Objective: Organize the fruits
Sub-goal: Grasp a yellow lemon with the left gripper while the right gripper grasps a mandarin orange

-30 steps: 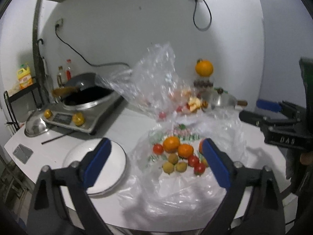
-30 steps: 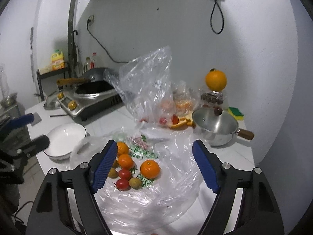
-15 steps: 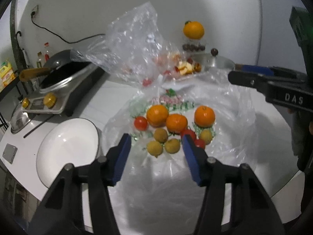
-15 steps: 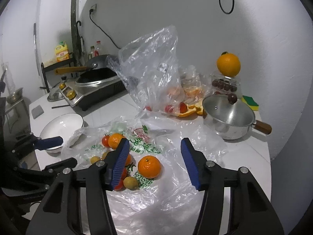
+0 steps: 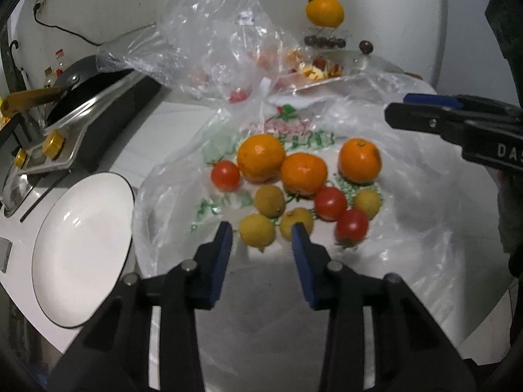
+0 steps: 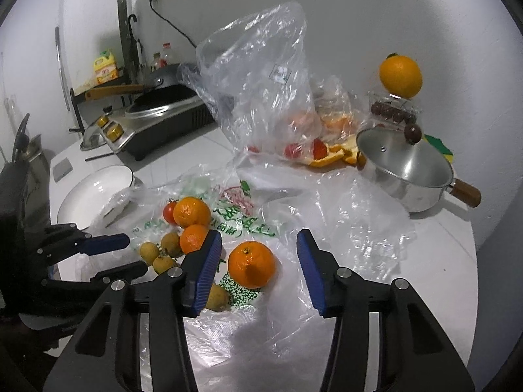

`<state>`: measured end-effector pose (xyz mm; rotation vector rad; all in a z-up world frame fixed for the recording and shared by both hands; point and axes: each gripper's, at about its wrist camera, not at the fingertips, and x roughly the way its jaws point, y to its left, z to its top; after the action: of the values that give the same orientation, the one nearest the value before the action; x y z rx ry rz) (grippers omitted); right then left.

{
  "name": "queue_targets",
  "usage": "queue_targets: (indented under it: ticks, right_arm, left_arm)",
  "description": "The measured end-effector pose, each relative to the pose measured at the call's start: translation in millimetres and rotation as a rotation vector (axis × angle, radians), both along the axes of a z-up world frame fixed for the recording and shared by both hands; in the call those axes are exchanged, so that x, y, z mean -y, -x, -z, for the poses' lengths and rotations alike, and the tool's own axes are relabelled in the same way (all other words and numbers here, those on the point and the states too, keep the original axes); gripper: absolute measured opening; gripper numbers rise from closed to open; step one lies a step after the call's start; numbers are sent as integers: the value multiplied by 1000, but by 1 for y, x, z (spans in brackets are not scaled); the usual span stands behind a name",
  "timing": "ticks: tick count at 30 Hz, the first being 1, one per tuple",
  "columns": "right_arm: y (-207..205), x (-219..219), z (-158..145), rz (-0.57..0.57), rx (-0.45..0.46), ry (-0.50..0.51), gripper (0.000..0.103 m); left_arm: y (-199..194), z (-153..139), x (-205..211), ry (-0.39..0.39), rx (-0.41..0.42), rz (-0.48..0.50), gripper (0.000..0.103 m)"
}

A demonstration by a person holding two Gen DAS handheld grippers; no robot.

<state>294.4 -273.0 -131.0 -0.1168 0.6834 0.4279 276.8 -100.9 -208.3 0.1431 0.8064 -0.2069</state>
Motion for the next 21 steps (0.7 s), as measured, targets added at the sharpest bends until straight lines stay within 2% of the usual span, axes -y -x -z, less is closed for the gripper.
queue_targets:
  ticks: [1,18,21]
  right_arm:
    - [-2,0,2,-3,-8,-1,51]
    - [-25,-5,32,-18,-128,-1,51]
    - [-27,-7,36,-19,-140,0,51]
  left_arm:
    - [-2,2,-1,-3,-7,-1,33]
    - [-20,17,-5,-18,-48,26,32]
    - [-21,17,-4,-13,-47,29,28]
